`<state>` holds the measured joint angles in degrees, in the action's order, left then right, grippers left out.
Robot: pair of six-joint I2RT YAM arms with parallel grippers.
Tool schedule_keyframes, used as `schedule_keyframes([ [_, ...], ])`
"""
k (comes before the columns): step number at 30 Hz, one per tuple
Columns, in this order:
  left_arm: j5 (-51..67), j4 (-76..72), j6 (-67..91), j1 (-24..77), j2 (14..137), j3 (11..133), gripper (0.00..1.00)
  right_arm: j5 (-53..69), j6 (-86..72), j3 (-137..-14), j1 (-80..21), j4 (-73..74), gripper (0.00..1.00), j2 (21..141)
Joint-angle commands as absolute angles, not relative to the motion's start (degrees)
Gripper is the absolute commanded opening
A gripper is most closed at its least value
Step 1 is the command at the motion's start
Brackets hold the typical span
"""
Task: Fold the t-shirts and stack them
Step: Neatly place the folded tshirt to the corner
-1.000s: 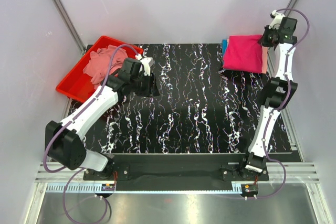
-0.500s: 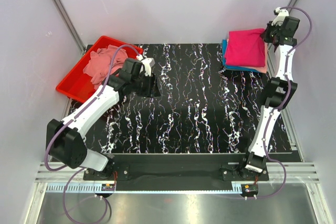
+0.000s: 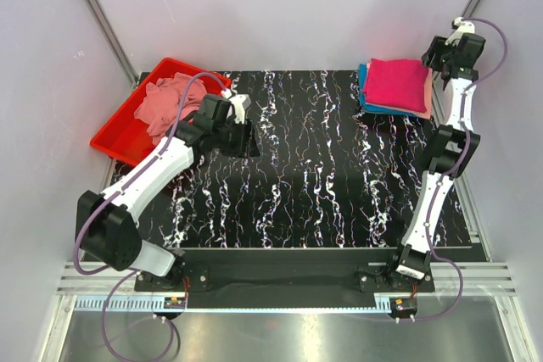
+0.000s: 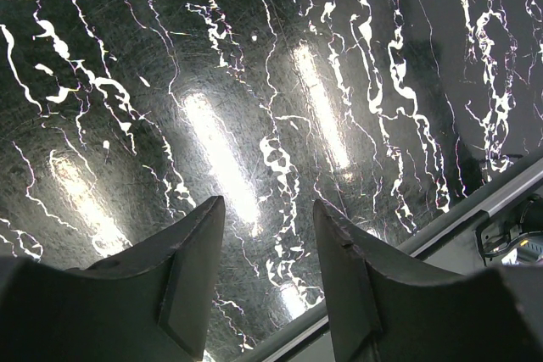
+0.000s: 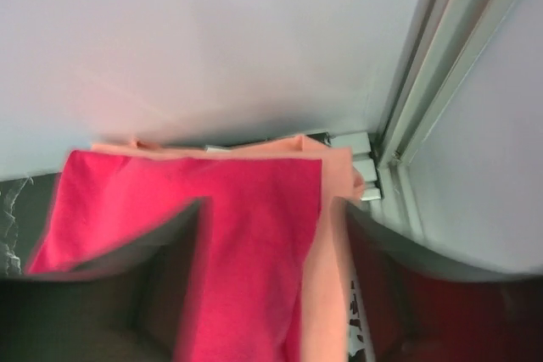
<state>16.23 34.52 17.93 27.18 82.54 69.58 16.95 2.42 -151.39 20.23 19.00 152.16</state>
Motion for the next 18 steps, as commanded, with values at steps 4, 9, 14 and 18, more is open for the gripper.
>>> schedule_keyframes([
  [4, 18.9, 31.8, 17.6, 27.4, 80.9, 68.6, 0.53, 18.2, -3.6, -153.6, 20.3, 16.1, 1.0, 147.5],
  [9, 20.7, 28.5, 17.8, 27.4, 76.4, 67.2, 0.54, 16.3, -4.5, -143.2, 17.8, 20.4, 1.0, 135.9],
  [14, 18.9, 23.5, 17.5, 27.4, 70.8, 64.1, 0.54, 18.7, -12.2, -132.4, 17.5, 30.8, 1.0, 126.1],
  [18, 16.6, 19.3, 17.8, 27.4, 66.6, 61.0, 0.56, 13.1, -13.0, -119.8, 15.1, 32.9, 1.0, 115.4],
])
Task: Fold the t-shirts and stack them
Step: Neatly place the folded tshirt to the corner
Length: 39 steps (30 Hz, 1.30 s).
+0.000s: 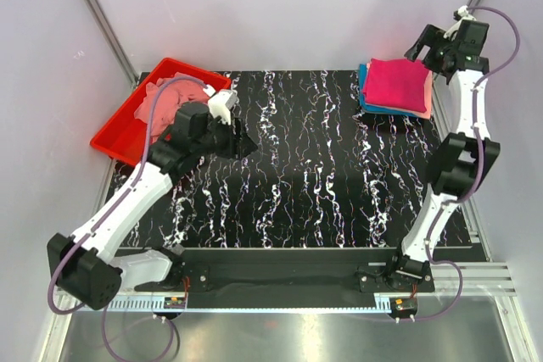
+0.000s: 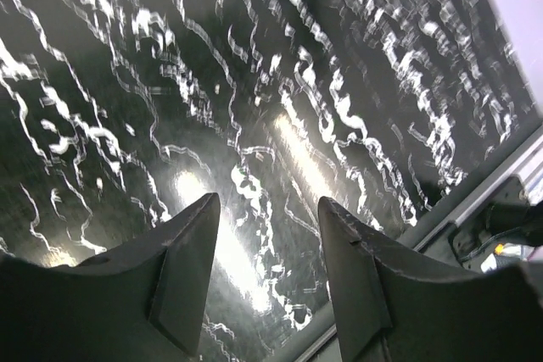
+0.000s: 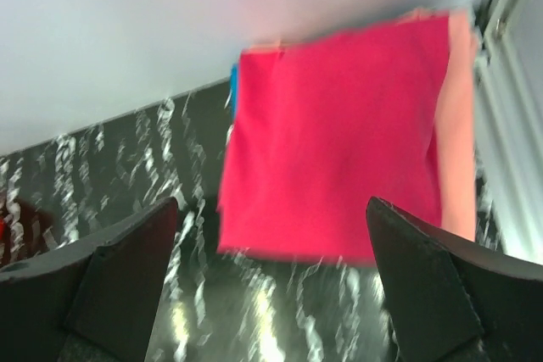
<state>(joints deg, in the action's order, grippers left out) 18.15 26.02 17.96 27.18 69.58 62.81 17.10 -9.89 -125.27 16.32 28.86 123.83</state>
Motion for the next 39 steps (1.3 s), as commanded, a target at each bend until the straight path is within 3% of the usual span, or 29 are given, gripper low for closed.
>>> schedule_keyframes([
  [1, 16.4, 17.9, 17.9, 27.4, 65.3, 60.2, 0.57, 11.7, -13.8, -119.0, 15.0, 35.0, 1.0, 113.1],
  [7, 15.3, 17.7, 16.7, 27.4, 63.5, 60.7, 0.57, 7.9, -25.3, -108.6, 13.3, 39.2, 1.0, 100.0],
  [11, 13.2, 17.8, 16.8, 27.4, 57.1, 62.1, 0.62, 2.5, -26.2, -97.0, 2.9, 42.4, 1.0, 86.4],
  [14, 10.6, 21.1, 17.6, 27.4, 52.0, 65.6, 0.77, 8.8, -29.7, -90.7, 0.3, 47.4, 1.0, 76.4],
  [16, 9.8, 23.5, 17.8, 27.4, 49.1, 67.1, 0.98, 15.0, -30.9, -86.9, -2.3, 48.2, 1.0, 68.8],
  [25, 6.6, 30.7, 17.1, 27.4, 36.2, 64.5, 0.99, 28.9, -31.1, -71.0, -3.1, 48.6, 1.0, 43.2],
  [31, 9.9, 31.3, 19.9, 27.5, 29.4, 60.5, 0.99, 30.5, -31.6, -70.7, -3.3, 47.1, 1.0, 39.6],
  [39, 10.0, 35.8, 20.7, 27.4, 31.0, 61.3, 0.99, 29.2, -31.6, -72.7, -3.2, 44.8, 1.0, 40.0],
])
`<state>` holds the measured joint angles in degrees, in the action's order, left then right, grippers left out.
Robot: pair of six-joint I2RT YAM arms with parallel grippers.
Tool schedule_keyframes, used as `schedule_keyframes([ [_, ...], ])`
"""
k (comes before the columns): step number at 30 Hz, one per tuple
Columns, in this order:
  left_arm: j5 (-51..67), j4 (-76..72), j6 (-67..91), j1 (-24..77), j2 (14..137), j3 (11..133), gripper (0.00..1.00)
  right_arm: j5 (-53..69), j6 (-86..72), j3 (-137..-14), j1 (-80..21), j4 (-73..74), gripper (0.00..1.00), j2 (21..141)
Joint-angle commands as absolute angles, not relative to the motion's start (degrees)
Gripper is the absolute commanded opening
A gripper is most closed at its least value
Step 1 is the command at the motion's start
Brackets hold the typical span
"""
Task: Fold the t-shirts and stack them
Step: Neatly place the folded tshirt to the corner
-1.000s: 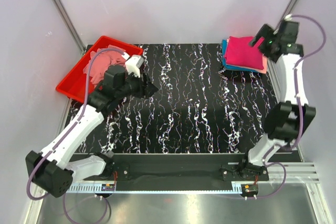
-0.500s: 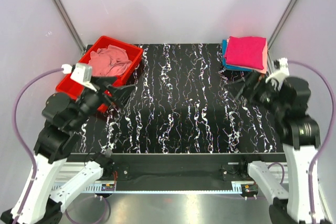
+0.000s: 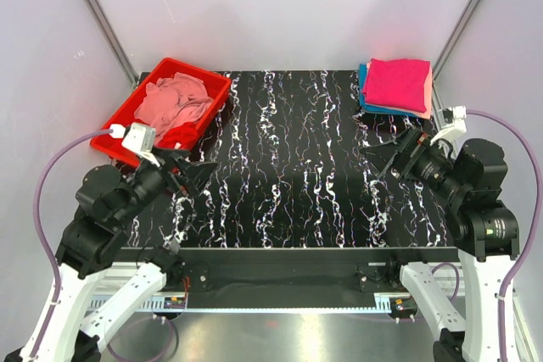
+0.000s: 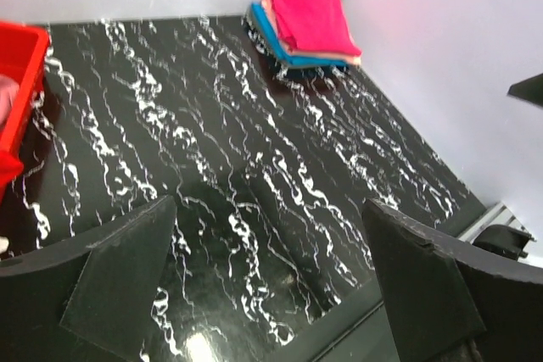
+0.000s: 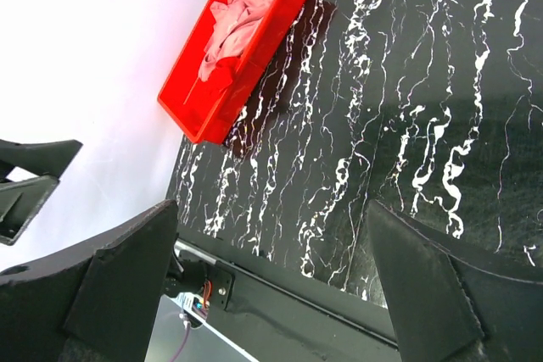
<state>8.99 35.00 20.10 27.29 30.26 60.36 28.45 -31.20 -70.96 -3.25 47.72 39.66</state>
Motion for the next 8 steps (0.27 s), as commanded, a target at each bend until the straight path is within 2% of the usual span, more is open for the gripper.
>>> schedule_keyframes([
  [1, 10.1, 35.9, 20.7, 27.4, 31.2, 61.3, 0.99, 29.3, -31.6, -72.5, -3.3, 44.5, 1.0, 39.9],
  [8, 11.9, 34.3, 21.2, 27.4, 31.2, 61.2, 0.99, 29.6, -32.3, -71.9, -3.2, 43.4, 1.0, 40.7],
])
